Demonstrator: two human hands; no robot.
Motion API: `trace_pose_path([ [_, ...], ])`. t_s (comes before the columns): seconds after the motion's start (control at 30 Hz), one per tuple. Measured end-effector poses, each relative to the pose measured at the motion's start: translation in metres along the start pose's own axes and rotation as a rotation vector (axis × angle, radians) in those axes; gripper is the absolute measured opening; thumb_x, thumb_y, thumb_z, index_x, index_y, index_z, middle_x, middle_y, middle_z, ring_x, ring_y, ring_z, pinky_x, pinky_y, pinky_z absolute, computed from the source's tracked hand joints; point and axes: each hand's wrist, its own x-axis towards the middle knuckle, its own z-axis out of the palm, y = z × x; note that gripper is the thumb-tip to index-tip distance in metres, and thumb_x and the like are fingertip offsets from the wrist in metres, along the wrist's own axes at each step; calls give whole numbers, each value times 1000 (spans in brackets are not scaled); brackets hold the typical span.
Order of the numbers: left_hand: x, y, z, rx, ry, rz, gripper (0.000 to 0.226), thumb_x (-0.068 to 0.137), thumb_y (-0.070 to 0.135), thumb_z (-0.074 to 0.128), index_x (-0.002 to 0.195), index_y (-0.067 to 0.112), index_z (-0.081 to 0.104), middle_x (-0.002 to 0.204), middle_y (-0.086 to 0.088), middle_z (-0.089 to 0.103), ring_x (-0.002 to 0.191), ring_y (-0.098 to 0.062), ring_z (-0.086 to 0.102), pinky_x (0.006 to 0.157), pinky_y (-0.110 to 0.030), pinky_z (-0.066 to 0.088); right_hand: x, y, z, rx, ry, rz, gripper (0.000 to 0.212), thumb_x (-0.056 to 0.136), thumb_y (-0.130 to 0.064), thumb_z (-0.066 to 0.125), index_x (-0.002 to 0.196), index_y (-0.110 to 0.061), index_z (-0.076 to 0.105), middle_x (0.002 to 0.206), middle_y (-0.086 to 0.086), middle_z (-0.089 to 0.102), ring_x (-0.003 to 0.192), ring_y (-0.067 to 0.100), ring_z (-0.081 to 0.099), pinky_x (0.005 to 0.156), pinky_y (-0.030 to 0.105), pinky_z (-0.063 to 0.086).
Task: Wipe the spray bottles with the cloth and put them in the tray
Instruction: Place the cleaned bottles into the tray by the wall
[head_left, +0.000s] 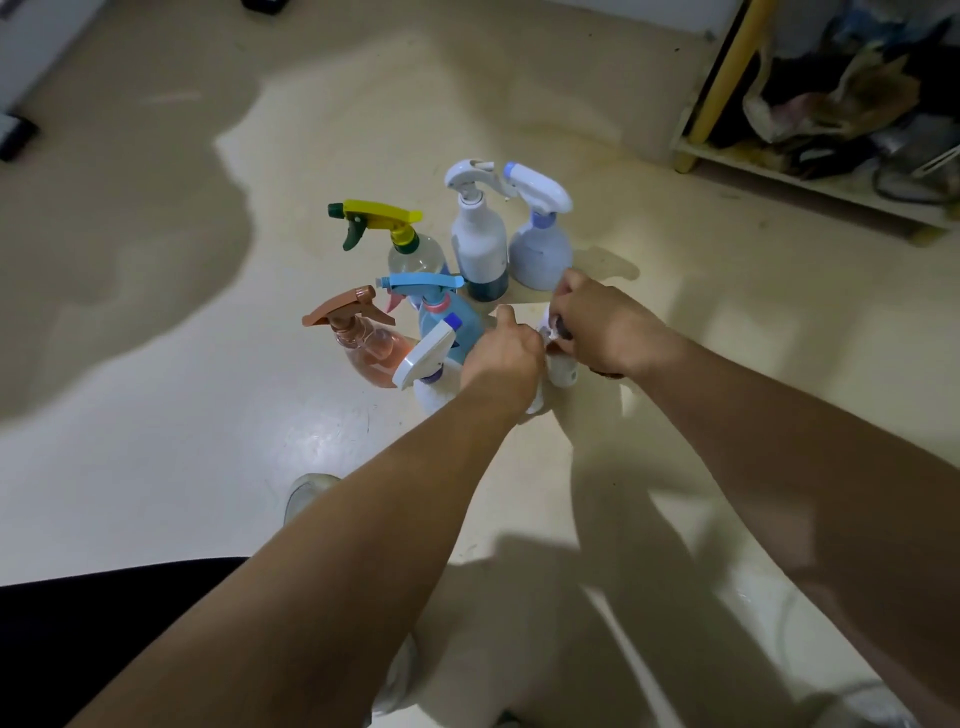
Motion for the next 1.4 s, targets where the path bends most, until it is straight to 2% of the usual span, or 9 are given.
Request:
trace_pose_path([
  [0.27,-9,31,-20,87,99,221,21,99,25,62,112,8,64,124,-14,53,93,-25,65,75,-31,46,-58,49,-21,65,-23,138,31,85,-34,77,101,-9,69,118,6,45,93,31,60,89,40,50],
  [0.43,20,55,-42,94,99,268,30,105,23,52,117,-3,61,126,-20,49,99,-35,63,74,-31,35,-67,87,-41,130,19,242,30,89,-33,74,105,-8,68,123,5,46,91,29,61,89,42,51],
  [0.57,26,77,-66,198,106,341,20,102,22,55,109,4,62,130,-17,49,105,-32,59,80,-32,45,-86,108,-67,198,107,341,20,91,-30,71,98,-12,65,124,2,43,85,26,59,82,34,49],
  [0.67,5,96,-105,198,65,356,23,104,18,45,120,15,62,109,-15,50,114,-30,51,73,-32,37,-122,109,-104,248,160,415,17,93,-29,69,99,-12,68,126,3,43,91,28,62,89,36,51],
  [0.73,-25,110,-150,149,-25,334,28,103,15,43,120,23,62,98,-8,49,116,-29,46,68,-29,28,-154,104,-143,277,143,476,25,94,-30,68,108,-9,67,130,5,41,95,31,62,90,36,50],
  [0.83,-72,140,-230,108,-19,345,22,102,28,53,115,13,62,118,-10,53,102,-26,53,59,-27,30,-211,94,-217,332,110,524,26,93,-30,68,109,-10,67,132,3,41,98,31,62,89,37,49],
  [0.93,-119,178,-324,69,-67,311,39,99,36,58,106,-1,64,123,-14,47,90,-31,63,76,-36,49,-267,89,-308,371,87,529,22,93,-29,69,102,-10,68,129,4,41,94,30,61,89,35,49],
  [1.2,-225,285,-572,-22,-48,307,33,94,36,63,109,7,64,124,-7,46,85,-27,54,74,-29,39,-398,95,-564,376,177,551,26,92,-34,71,94,-8,69,128,6,42,93,29,64,95,40,50],
  [1.4,-252,337,-683,-3,1,340,40,94,42,64,115,8,64,126,-6,47,99,-29,61,84,-38,49,-440,107,-690,300,172,480,29,93,-34,69,104,-8,68,126,4,43,100,26,59,96,35,46],
])
